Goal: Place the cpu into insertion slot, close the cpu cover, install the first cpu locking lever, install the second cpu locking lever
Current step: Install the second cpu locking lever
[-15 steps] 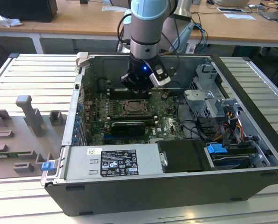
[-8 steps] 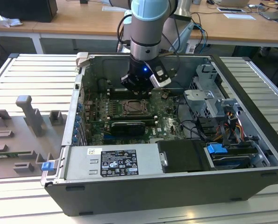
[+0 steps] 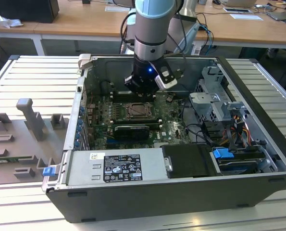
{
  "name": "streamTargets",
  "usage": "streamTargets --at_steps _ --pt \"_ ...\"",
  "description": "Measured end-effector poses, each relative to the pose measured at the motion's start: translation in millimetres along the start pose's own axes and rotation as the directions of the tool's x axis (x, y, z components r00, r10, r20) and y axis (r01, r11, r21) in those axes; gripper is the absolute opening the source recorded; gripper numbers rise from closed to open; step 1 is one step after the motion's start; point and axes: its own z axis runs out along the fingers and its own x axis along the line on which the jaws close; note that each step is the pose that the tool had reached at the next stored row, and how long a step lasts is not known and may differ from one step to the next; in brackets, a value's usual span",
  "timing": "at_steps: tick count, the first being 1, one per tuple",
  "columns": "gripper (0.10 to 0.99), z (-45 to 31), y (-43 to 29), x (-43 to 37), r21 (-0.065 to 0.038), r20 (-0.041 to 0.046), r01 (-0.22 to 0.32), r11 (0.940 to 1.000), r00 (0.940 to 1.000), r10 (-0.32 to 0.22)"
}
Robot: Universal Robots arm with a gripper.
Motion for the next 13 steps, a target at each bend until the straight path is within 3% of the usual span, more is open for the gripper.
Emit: streamTargets --at_steps 2,6,10,13 --pt "0.106 -7.5 0.8 -0.1 0.000 0.0000 0.000 1.0000 1.0000 0.000" --pt "0.106 -8.6 -3.2 0.9 0.000 0.0000 0.000 1.0000 1.0000 0.000" --pt "0.106 -10.0 -24.7 2.1 0.000 0.0001 0.000 1.0000 1.0000 0.000" --pt "0.106 -8.9 -29.1 2.4 -0.002 -0.0022 0.000 1.0000 1.0000 0.000"
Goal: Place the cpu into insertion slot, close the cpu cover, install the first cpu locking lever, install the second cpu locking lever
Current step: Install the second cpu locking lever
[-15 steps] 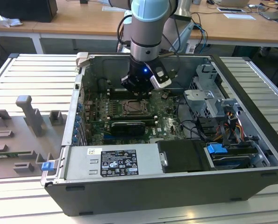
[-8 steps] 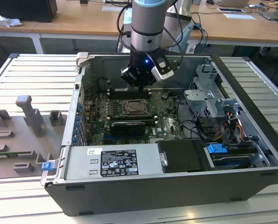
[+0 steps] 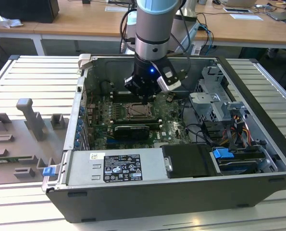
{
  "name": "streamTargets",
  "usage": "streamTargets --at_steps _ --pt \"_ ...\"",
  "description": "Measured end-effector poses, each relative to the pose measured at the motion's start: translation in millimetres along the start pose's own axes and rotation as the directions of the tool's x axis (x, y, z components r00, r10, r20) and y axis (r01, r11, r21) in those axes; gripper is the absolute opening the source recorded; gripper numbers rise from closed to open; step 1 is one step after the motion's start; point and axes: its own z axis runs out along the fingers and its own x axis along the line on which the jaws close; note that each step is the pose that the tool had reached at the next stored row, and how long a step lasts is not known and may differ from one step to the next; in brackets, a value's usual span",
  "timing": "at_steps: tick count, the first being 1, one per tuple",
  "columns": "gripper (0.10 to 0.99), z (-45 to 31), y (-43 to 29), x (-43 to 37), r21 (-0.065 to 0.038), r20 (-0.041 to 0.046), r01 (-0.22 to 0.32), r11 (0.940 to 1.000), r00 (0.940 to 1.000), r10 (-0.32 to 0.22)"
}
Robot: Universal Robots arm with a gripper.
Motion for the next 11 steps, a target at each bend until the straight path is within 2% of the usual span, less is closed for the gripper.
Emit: streamTargets --at_steps 2,8,11 --pt "0.106 0.8 -2.6 0.2 -0.002 0.0001 0.000 1.0000 1.0000 0.000" --pt "0.106 1.5 -21.3 1.9 -0.002 -0.0001 0.000 1.0000 1.0000 0.000" --pt "0.106 3.1 -22.2 8.3 -0.002 -0.0010 0.000 1.0000 1.0000 0.000"
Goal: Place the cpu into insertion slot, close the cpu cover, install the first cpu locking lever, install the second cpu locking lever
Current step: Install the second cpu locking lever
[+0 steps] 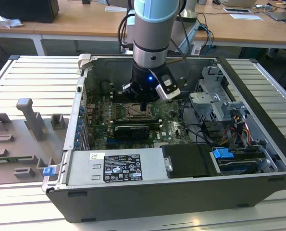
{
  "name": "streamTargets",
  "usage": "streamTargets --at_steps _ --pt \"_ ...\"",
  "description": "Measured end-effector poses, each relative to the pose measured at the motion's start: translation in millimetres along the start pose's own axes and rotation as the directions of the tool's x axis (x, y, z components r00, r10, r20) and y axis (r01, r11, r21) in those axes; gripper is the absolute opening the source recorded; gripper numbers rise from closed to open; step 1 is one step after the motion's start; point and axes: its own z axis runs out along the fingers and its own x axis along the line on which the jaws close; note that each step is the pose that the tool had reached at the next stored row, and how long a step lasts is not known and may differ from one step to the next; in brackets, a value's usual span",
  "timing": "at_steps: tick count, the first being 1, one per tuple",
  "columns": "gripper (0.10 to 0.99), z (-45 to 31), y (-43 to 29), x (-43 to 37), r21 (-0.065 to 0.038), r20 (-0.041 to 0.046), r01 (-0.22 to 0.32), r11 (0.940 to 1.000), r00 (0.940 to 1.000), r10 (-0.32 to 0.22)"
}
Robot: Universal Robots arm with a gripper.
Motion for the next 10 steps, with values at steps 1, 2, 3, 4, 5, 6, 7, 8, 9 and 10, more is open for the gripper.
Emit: streamTargets --at_steps 1,2,3,4,5,6,7,8,9,10 --pt "0.106 0.1 -2.5 0.8 0.000 -0.0001 0.000 1.0000 1.0000 0.000" --pt "0.106 -0.2 -7.1 1.6 0.000 -0.0001 0.000 1.0000 1.0000 0.000" --pt "0.106 -0.5 -10.7 2.4 0.000 0.0000 0.000 1.0000 1.0000 0.000" --pt "0.106 -0.6 -12.1 3.8 0.000 0.0001 0.000 1.0000 1.0000 0.000" --pt "0.106 -0.5 -12.6 5.4 -0.001 0.0001 0.000 1.0000 1.0000 0.000" --pt "0.106 -0.4 -12.7 7.6 -0.001 0.0001 0.000 1.0000 1.0000 0.000" --pt "0.106 -0.2 -12.7 10.0 -0.002 0.0001 0.000 1.0000 1.0000 0.000" --pt "0.106 0.1 -12.7 12.9 -0.003 0.0001 0.000 1.0000 1.0000 0.000" --pt "0.106 0.6 -12.6 15.5 -0.004 0.0003 0.000 1.0000 1.0000 0.000" --pt "0.106 1.4 -12.6 18.4 -0.005 0.0003 0.000 1.0000 1.0000 0.000"
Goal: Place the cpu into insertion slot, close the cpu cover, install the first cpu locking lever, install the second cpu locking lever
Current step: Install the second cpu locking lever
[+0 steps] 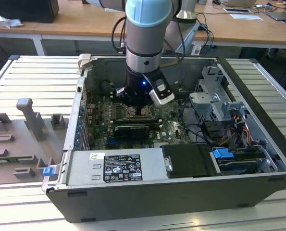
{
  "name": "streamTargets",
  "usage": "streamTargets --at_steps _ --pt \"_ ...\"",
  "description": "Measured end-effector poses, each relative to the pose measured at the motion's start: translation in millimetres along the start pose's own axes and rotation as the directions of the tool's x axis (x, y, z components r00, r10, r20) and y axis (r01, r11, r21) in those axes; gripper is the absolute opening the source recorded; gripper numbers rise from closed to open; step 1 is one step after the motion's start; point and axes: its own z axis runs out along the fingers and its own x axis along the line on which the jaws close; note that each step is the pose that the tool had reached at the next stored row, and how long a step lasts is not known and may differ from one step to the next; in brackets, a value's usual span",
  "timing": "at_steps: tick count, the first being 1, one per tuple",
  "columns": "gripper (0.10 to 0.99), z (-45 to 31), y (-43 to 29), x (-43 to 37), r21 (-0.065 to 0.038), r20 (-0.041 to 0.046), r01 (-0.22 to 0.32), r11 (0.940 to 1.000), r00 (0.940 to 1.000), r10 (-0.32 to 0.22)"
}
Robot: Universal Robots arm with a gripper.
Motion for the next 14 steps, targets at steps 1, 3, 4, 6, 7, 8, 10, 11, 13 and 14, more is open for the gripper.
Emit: streamTargets --at_steps 1,3,4,6,7,8,10,11,13,14 --pt "0.106 0.9 0.0 2.7 -0.001 0.0001 0.000 1.0000 1.0000 0.000" --pt "0.106 4.3 -0.5 4.2 -0.004 0.0001 0.000 1.0000 1.0000 0.000" --pt "0.106 6.3 -0.8 4.3 -0.004 0.0001 0.000 1.0000 1.0000 0.000" --pt "0.106 10.7 -1.3 4.6 -0.004 0.0002 0.000 1.0000 1.0000 0.000" --pt "0.106 12.3 -1.7 4.9 -0.005 0.0002 0.000 1.0000 1.0000 0.000" --pt "0.106 12.7 -2.8 5.8 -0.010 0.0002 0.001 1.0000 1.0000 -0.001" --pt "0.106 13.2 -4.9 7.8 -0.026 0.0006 0.005 0.9997 1.0000 -0.005" --pt "0.106 13.3 -5.8 8.5 -0.032 0.0005 0.008 0.9995 1.0000 -0.008" --pt "0.106 13.4 -7.1 9.8 -0.042 -0.0001 0.019 0.9990 0.9998 -0.019" --pt "0.106 13.4 -7.4 10.5 -0.046 -0.0012 0.031 0.9985 0.9995 -0.031"
